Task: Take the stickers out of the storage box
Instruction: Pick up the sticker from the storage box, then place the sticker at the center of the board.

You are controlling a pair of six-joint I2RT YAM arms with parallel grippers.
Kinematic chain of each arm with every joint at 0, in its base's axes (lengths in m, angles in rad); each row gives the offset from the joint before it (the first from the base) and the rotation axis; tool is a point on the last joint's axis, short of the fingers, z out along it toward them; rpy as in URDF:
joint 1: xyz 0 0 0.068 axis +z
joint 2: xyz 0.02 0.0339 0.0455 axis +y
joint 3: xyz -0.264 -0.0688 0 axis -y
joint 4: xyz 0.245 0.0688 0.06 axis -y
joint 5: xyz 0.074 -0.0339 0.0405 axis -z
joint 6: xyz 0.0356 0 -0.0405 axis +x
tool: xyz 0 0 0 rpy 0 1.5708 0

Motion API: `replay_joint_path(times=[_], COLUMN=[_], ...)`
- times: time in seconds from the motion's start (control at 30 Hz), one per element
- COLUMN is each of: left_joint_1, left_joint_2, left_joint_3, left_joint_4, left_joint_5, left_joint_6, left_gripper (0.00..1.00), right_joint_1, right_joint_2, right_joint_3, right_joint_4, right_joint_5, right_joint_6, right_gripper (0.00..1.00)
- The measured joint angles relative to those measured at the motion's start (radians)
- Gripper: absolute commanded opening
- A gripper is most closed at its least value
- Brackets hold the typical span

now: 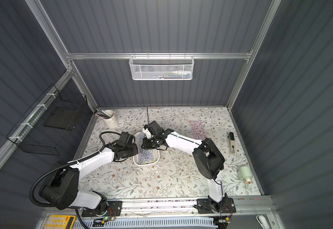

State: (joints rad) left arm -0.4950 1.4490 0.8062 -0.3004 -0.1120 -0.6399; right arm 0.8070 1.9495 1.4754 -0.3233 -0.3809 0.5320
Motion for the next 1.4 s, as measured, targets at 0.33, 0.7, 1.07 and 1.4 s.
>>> replay_joint_path(times=[0.33,0.7,1.07,1.4], left_joint_1=[0.0,0.0,0.0,0.0], left_joint_2=[0.0,-0.001,-0.007,-0.007], left_joint_3=[0.0,0.006,0.006,0.016], left_joint_4=[-0.002,-0.018,-0.036,-0.056], left_joint_5=[0.0,-0.002,-0.008,-0.008], left_joint_6=[0.003,0.004,0.019,0.054], left_gripper=[0.0,0.0,0.0,0.0], right_joint_1=[-0.039,-0.162,-0.483,-0.683], right_joint_2=[-0.053,-0.26,-0.307,-0.118], right_joint_3=[-0.005,-0.052,-0.2,-0.176], right_joint_4=[-0.046,-0.063,-0.004,-0.015], right_joint_5=[-0.004,-0.095,-0.311,-0.426], right_joint_6=[-0.016,-0.019,-0.028,-0.122], right_gripper=[0.08,0.07,0.08,0.08])
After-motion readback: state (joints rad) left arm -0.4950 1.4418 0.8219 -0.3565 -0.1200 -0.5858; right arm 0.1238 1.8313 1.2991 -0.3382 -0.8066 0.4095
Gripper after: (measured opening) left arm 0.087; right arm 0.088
